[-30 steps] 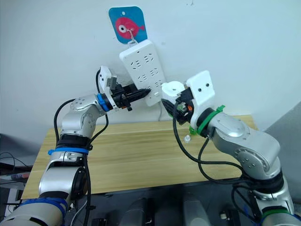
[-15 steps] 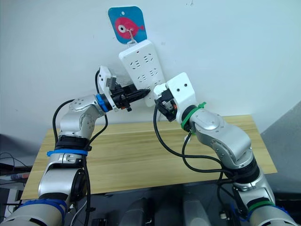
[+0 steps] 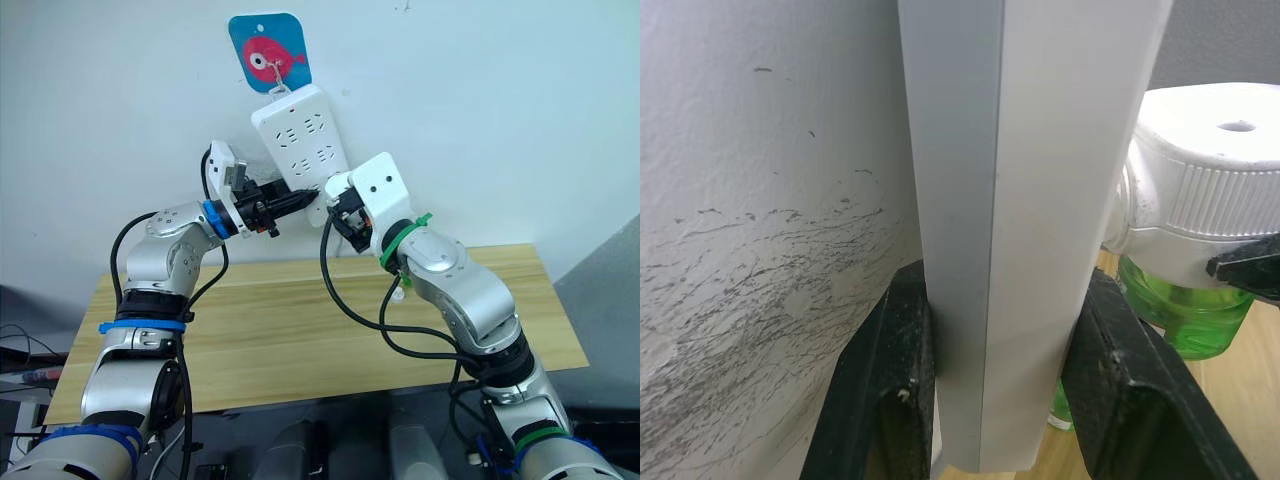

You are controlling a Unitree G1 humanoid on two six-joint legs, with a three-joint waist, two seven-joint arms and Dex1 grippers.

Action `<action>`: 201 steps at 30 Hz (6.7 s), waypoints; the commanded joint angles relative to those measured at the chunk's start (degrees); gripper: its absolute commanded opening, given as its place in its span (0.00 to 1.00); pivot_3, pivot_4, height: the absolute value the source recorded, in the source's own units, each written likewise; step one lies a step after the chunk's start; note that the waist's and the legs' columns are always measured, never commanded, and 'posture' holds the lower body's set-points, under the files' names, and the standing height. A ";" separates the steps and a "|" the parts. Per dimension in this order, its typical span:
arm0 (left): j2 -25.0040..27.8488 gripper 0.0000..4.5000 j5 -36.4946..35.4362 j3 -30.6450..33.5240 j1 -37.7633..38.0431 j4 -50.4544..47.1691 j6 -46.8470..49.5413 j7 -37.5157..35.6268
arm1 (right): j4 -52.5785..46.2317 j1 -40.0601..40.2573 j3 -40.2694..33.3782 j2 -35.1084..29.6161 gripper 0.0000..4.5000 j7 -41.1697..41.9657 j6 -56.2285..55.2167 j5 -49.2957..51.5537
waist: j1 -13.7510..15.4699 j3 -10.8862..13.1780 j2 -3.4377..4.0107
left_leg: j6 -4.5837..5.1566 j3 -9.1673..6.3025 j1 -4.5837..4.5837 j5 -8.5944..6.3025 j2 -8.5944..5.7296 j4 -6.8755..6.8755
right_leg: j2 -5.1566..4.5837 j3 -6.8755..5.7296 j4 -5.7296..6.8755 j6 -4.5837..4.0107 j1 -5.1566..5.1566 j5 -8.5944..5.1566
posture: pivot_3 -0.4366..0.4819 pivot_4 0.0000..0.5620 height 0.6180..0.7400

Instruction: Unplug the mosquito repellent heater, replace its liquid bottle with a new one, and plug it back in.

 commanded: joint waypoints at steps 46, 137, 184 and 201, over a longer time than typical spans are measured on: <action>6.56 0.78 7.05 0.01 0.51 7.86 -11.34 1.73 | -11.41 11.20 -2.40 -5.73 1.00 19.81 -0.92 -4.94 | -1.42 -0.55 -0.12 | 0.04 0.01 0.14 -0.03 -0.02 -0.09 | -0.04 0.03 0.07 0.01 0.03 0.00 | 0.25 0.34 1.00; 22.07 0.85 -14.75 4.61 39.37 -54.47 10.91 2.13 | -0.37 7.10 -2.43 3.51 0.01 18.89 -7.02 -8.15 | 3.22 -0.56 -0.14 | -0.01 0.00 0.18 -0.01 0.02 -0.11 | -0.06 -0.02 -0.01 -0.01 0.09 0.00 | 0.38 0.33 1.00; 25.64 1.00 -6.44 6.46 39.48 -42.03 -2.18 -4.41 | -11.32 13.90 -12.18 -24.65 0.28 39.41 -5.68 2.61 | 3.40 -0.70 -0.23 | -0.09 0.03 0.28 0.07 0.03 -0.18 | -0.06 -0.06 -0.06 -0.09 0.17 0.05 | 0.38 0.25 1.00; 35.60 1.00 0.70 7.42 44.33 -38.84 -3.37 -7.30 | 5.15 24.82 -26.00 -49.25 0.99 61.60 -30.83 0.00 | 3.52 -3.69 -0.21 | -0.06 0.24 0.30 0.06 0.06 -0.19 | -0.06 0.09 -0.12 -0.06 0.16 0.03 | 0.40 0.12 1.00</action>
